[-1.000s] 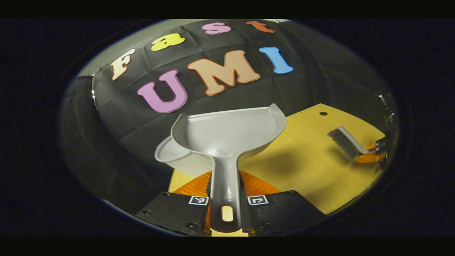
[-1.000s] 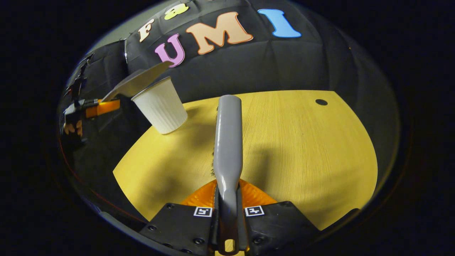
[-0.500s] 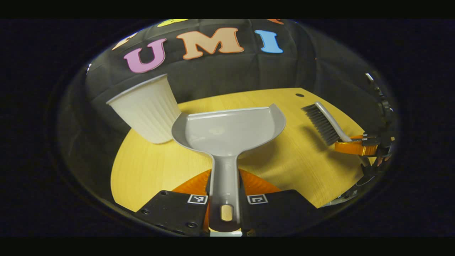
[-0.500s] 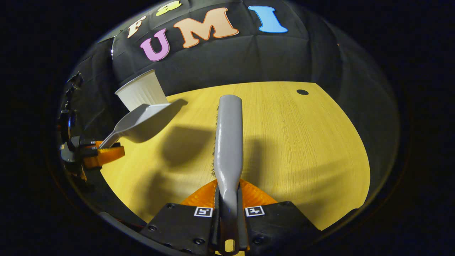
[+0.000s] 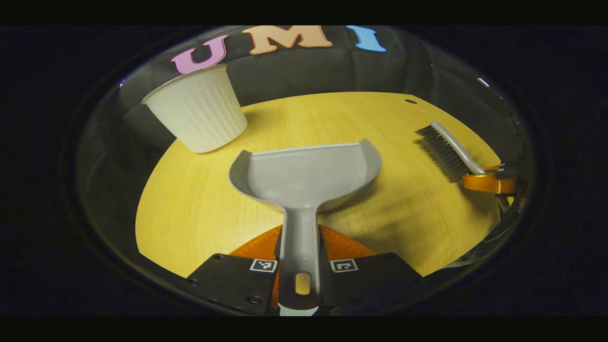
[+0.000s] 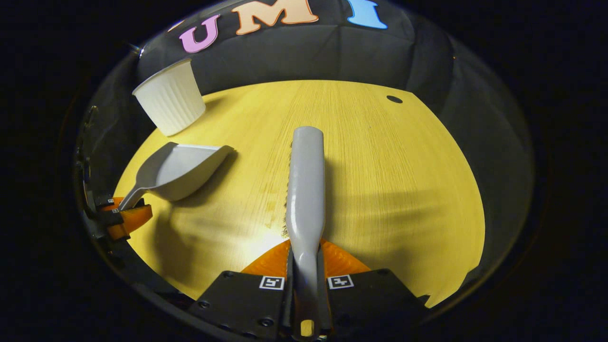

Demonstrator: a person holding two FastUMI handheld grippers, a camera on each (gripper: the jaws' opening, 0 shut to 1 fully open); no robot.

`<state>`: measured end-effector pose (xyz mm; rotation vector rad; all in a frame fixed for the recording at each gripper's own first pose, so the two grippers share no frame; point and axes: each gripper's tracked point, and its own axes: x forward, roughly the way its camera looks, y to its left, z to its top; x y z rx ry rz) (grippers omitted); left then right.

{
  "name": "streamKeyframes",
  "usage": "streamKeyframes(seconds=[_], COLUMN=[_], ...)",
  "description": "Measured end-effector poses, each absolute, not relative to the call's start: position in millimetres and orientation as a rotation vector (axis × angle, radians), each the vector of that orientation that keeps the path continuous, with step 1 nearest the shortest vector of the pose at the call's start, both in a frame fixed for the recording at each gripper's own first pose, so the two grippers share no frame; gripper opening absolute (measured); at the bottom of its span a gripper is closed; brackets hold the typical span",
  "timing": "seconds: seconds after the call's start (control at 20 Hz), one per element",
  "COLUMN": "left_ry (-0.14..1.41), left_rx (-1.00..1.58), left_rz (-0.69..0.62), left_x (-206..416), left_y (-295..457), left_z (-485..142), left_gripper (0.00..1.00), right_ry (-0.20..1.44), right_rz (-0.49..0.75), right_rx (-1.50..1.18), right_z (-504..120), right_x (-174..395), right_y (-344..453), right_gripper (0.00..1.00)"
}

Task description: Pick up the small broom and dustpan from the desktop, sweep the trash into the dustpan with the broom, and then empty the trash into the garbage bin.

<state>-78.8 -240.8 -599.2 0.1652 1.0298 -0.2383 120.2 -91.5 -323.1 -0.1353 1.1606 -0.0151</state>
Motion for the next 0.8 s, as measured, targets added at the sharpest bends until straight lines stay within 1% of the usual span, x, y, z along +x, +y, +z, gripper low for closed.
streamKeyframes(seconds=[0.05,0.1,0.15,0.2,0.35,0.4,0.45,0.5,0.55,0.6,0.65,0.75,0.8], left_ry=[1.036,1.033,1.032,1.034,1.018,0.998,0.976,0.949,0.919,0.888,0.854,0.76,0.694], left_rx=[0.156,0.155,0.158,0.158,0.138,0.146,0.163,0.183,0.194,0.199,0.204,0.211,0.211], left_rz=[-0.235,-0.235,-0.236,-0.233,-0.224,-0.216,-0.211,-0.198,-0.186,-0.164,-0.146,-0.077,-0.039], left_x=[-78.8,-78.3,-78.3,-79.5,-78.6,-77.5,-74.5,-75.6,-73.2,-72.4,-72.0,-65.3,-60.7], left_y=[-242.5,-240.0,-238.3,-239.9,-237.4,-239.0,-238.7,-238.4,-238.5,-238.0,-237.2,-229.5,-226.5], left_z=[-597.4,-600.6,-599.8,-599.2,-595.2,-590.1,-582.8,-577.7,-570.7,-561.6,-550.5,-519.4,-495.9], left_gripper=[0.27,0.28,0.28,0.29,0.34,0.38,0.43,0.6,0.7,0.91,0.96,0.96,0.96], right_ry=[1.159,1.161,1.182,1.19,1.175,1.166,1.161,1.146,1.121,1.093,1.056,0.942,0.862], right_rz=[-0.022,-0.03,-0.034,-0.031,-0.027,-0.014,0.001,0.019,0.031,0.046,0.055,0.081,0.099], right_rx=[-0.15,-0.163,-0.167,-0.158,-0.141,-0.135,-0.139,-0.143,-0.15,-0.157,-0.16,-0.146,-0.129], right_z=[-320.2,-321.3,-320.8,-321.8,-312.7,-306.6,-303.5,-297.8,-287.3,-274.8,-262.7,-228.7,-206.1], right_x=[123.0,122.2,120.1,120.3,126.6,125.8,124.5,122.9,122.9,122.1,123.9,132.2,138.7], right_y=[-91.1,-92.0,-91.1,-89.7,-86.4,-83.8,-82.8,-81.2,-79.8,-77.3,-75.7,-71.1,-63.6], right_gripper=[0.14,0.18,0.14,0.19,0.25,0.32,0.51,0.64,0.64,0.65,0.78,0.94,0.94])
